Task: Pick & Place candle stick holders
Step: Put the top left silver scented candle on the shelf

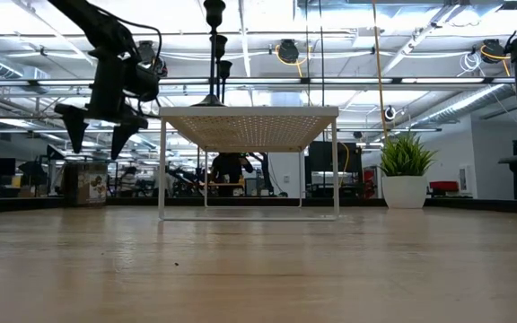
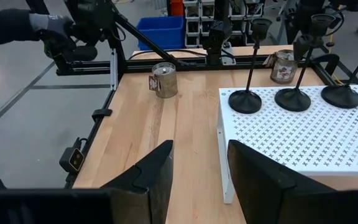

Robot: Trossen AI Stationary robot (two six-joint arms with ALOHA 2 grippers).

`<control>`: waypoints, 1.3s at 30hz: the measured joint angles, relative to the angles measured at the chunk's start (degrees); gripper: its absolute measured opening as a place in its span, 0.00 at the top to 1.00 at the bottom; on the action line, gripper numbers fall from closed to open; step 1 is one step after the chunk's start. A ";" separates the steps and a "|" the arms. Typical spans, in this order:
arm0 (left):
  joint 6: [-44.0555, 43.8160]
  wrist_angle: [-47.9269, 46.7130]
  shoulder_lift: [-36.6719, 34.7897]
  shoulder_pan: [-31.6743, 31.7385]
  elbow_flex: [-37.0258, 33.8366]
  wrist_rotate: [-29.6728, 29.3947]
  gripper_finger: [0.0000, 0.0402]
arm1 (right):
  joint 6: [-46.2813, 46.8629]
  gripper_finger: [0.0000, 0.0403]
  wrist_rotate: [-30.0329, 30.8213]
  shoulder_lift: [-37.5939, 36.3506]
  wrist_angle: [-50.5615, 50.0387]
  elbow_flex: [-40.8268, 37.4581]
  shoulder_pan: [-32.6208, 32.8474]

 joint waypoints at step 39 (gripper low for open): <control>-6.23 4.56 0.00 -2.75 -4.90 -6.69 0.01 | 4.11 0.64 -3.28 0.05 -0.02 0.00 0.04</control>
